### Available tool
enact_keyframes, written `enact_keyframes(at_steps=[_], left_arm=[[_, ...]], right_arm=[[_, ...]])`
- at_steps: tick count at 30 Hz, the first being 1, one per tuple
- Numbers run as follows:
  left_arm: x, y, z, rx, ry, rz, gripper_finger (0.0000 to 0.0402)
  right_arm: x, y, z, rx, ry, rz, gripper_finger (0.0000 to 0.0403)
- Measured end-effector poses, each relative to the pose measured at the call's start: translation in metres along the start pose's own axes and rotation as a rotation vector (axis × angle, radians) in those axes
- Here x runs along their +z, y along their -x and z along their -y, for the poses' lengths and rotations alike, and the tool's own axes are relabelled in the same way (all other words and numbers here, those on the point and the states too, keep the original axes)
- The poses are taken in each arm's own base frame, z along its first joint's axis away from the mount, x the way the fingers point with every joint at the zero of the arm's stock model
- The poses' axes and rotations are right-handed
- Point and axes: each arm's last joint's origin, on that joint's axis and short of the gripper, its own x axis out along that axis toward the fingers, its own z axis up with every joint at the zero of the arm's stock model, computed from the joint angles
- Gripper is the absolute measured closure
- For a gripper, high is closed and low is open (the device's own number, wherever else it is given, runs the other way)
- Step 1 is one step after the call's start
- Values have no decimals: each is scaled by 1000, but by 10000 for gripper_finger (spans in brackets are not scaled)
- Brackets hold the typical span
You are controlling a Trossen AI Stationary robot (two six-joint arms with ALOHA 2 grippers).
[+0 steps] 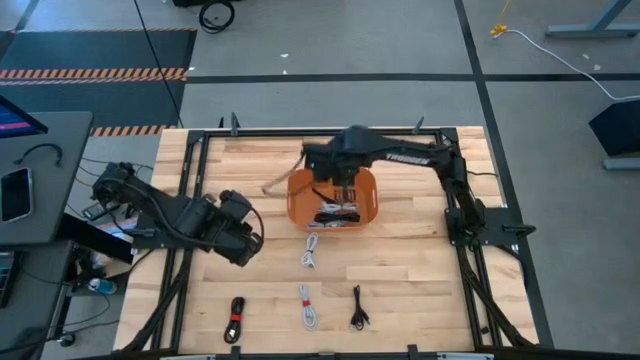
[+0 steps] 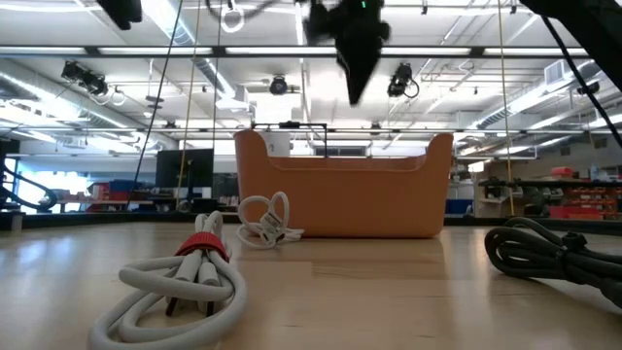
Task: Pick and place USB-C Cables
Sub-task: Put the black USB cable into the orange bin
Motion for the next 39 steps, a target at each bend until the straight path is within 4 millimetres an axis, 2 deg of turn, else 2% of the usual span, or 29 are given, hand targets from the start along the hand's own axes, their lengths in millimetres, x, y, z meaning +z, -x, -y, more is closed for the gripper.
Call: enact_keyframes(at_steps=[2,4,10,14,17,22,28,32,39], left_arm=[[-11,-4,2,6,33,-54,257],[-30,-11,2,33,62,-150,259],[-97,-20,0,144,158,-414,260],[-130,-16,8,64,323,-460,260],[-153,-14,18,-6,432,-498,260],[-191,-23,39,-44,426,-529,260],[-202,-50,66,-41,472,-523,260],[-197,-70,79,-5,521,-504,260],[-187,-97,108,-77,610,-540,258]], right_arm=[[-1,25,11,-34,-56,101,292],[-12,49,22,-81,-97,182,292],[-63,99,51,-207,-309,280,292],[-97,135,63,-221,-455,401,292],[-117,153,67,-220,-529,473,292],[-141,179,69,-219,-585,595,292],[-149,192,67,-207,-589,682,292],[-149,192,65,-191,-538,684,292],[-147,192,62,-121,-425,693,292]])
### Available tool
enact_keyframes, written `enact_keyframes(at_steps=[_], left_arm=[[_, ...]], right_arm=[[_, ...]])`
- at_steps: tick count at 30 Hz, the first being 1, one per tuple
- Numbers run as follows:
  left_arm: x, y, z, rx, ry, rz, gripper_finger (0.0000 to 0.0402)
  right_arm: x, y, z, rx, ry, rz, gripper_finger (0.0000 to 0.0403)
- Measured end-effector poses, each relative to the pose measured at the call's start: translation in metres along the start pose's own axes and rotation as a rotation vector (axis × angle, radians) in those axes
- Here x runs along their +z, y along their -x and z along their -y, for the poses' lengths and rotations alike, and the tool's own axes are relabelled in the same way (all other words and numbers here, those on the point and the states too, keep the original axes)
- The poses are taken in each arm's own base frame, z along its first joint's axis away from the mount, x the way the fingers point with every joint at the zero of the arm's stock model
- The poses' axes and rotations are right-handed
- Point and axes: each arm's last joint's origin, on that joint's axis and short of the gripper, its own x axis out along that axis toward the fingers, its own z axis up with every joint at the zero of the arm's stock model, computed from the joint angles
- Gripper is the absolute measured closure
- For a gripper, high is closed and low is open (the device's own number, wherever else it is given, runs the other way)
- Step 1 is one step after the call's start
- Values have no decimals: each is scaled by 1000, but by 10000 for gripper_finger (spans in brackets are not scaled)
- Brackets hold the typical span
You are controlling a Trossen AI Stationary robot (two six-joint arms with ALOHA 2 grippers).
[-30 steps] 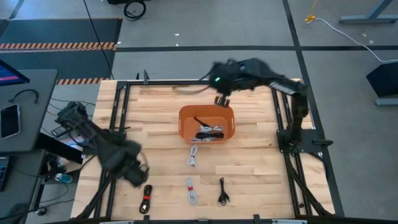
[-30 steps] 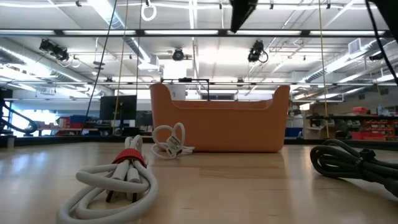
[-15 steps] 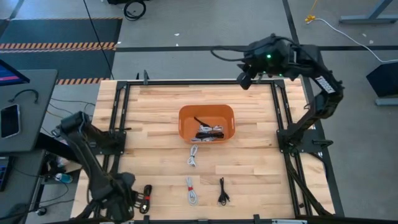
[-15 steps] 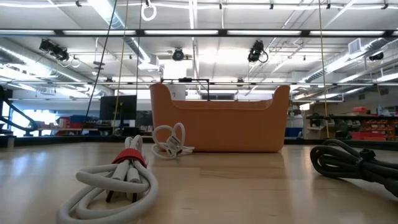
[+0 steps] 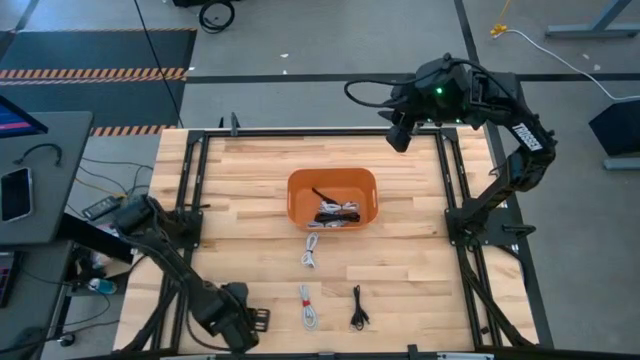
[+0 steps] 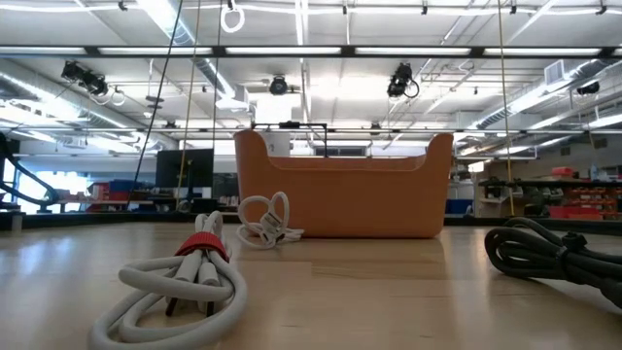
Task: Pick and place USB-C Cables
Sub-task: Put the black USB cable into the orange bin
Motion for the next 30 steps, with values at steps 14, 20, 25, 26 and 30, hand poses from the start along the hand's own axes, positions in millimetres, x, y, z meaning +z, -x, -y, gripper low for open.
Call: enact_keyframes(at_steps=[14,20,25,26,30], left_arm=[[9,-19,30,-1,63,-174,162],[20,-16,39,-10,102,-169,151],[28,4,37,-26,122,-148,160],[29,9,35,-24,126,-143,163],[32,24,23,32,131,-105,173]], right_arm=[[0,0,-3,86,146,5,291],[0,0,-2,85,196,7,291],[0,0,-1,78,230,7,291],[0,-1,0,77,239,7,291],[0,-1,2,75,248,5,291]])
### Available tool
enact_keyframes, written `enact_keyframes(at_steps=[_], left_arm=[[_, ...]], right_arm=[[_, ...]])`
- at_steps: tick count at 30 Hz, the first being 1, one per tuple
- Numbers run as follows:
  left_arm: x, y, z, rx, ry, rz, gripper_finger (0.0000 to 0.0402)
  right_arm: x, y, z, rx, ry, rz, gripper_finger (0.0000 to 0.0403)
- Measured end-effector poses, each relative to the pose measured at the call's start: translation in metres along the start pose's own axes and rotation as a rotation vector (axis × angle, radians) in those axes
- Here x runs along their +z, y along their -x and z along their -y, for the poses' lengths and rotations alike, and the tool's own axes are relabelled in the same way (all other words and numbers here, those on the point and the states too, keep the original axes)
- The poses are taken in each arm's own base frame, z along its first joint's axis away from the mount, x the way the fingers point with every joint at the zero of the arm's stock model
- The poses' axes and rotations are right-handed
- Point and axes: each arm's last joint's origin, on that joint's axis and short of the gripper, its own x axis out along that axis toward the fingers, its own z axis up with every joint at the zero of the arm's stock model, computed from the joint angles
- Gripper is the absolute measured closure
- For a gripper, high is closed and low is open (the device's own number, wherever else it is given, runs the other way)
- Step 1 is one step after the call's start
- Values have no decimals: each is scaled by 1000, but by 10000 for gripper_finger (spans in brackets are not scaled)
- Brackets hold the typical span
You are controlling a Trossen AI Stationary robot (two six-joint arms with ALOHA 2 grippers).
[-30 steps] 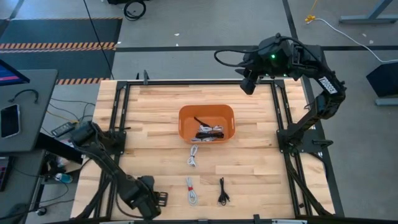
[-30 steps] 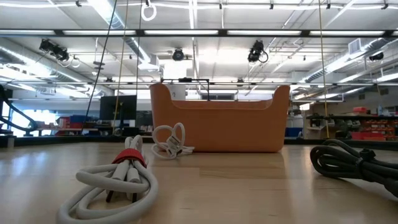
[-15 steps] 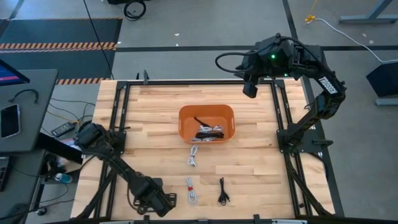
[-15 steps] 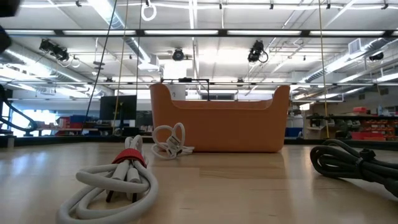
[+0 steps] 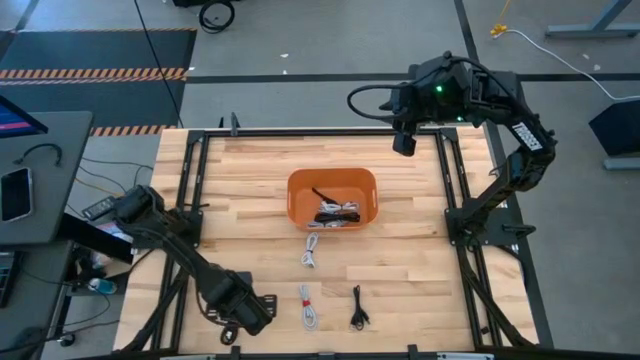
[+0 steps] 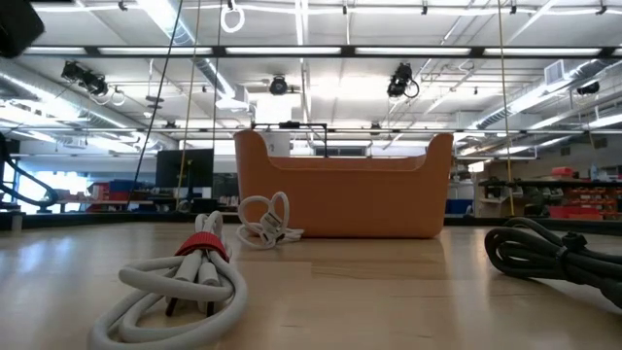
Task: Pick and place USB-C Cables
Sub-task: Put the black USB cable into the orange bin
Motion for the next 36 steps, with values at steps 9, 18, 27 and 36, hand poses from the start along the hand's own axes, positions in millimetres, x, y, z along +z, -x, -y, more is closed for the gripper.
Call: enact_keyframes(at_steps=[9,18,27,36], left_arm=[[-4,-1,-14,80,-25,30,179],[-6,-6,-26,147,-56,80,179],[-13,-22,-28,156,-76,83,179],[-15,-46,-27,182,-88,111,179]], right_arm=[[-1,-1,5,-8,5,-4,291],[1,-1,5,-13,0,19,291],[2,-1,4,10,-9,27,292],[4,-1,4,40,-15,56,292]])
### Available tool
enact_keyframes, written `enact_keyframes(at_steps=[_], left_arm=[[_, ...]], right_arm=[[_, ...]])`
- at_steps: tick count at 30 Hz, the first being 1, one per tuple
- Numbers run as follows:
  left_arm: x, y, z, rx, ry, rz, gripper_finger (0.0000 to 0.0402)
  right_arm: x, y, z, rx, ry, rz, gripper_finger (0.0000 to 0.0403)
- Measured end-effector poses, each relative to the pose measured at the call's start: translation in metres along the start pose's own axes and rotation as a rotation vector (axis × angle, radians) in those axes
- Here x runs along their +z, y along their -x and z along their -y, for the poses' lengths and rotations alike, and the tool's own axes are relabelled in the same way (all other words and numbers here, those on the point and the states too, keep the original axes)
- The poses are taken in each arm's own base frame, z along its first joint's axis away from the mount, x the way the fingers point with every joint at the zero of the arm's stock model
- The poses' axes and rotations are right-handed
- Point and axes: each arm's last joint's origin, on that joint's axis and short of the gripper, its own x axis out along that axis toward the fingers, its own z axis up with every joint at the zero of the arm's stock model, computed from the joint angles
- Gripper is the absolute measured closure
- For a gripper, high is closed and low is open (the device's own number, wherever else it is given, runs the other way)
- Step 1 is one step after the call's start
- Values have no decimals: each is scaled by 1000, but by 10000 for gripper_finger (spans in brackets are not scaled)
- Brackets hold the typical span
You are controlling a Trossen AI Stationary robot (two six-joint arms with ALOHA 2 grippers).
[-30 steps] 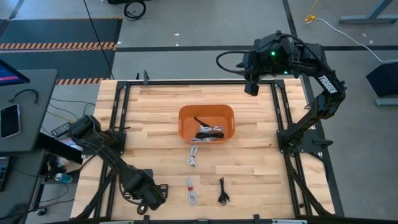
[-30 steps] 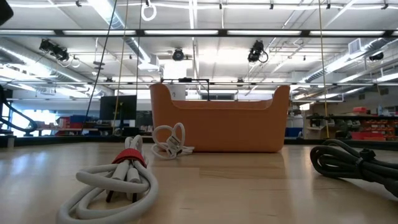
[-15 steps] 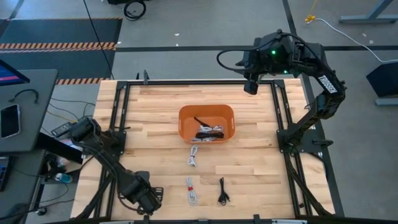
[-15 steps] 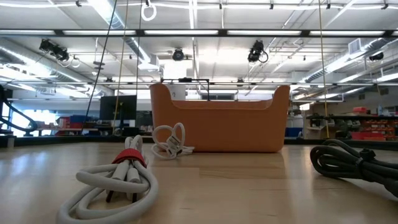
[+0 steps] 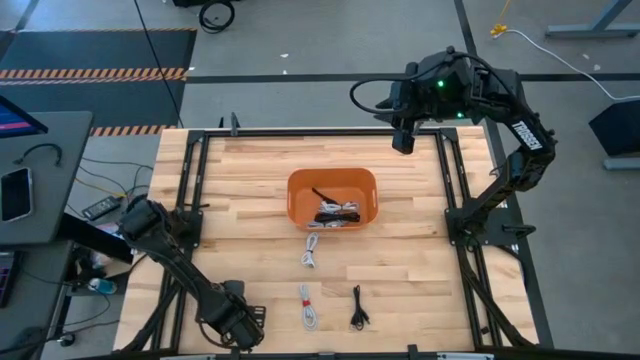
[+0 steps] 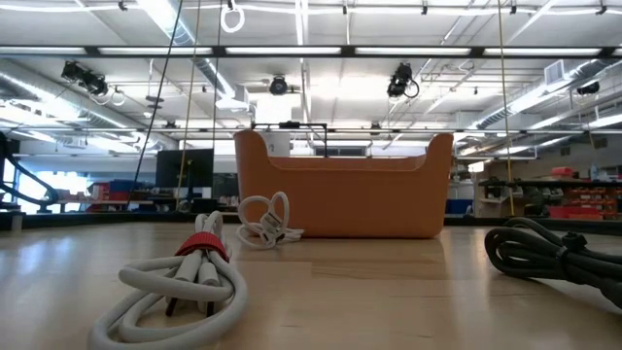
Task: Pick and place USB-C Cables
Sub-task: Put the black USB cable into the orange bin
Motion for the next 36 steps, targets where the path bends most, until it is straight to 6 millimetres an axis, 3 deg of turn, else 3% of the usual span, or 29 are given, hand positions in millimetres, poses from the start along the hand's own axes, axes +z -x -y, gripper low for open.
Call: enact_keyframes(at_steps=[4,7,9,12,13,19,22,30,36], left_arm=[[-2,-10,4,-3,-2,-7,181],[-3,-14,7,-5,-15,-8,207],[-1,-14,9,-13,-26,-10,249],[2,-12,12,-15,-42,-10,344],[3,-11,12,-20,-47,-8,355],[13,-5,17,-52,-95,56,355],[30,18,15,-127,-84,197,355],[80,118,-26,-525,-54,779,355],[103,172,-51,-799,-114,1202,355]], right_arm=[[0,0,0,1,0,-1,292],[0,0,0,2,1,-1,292],[0,0,0,3,0,0,292],[0,0,0,3,0,-1,292],[0,0,0,3,0,-1,292],[0,0,0,0,-17,-3,295],[-2,0,-1,4,-59,-21,308],[-9,-1,-10,39,-176,-105,342],[-5,-25,-33,112,-195,-95,354]])
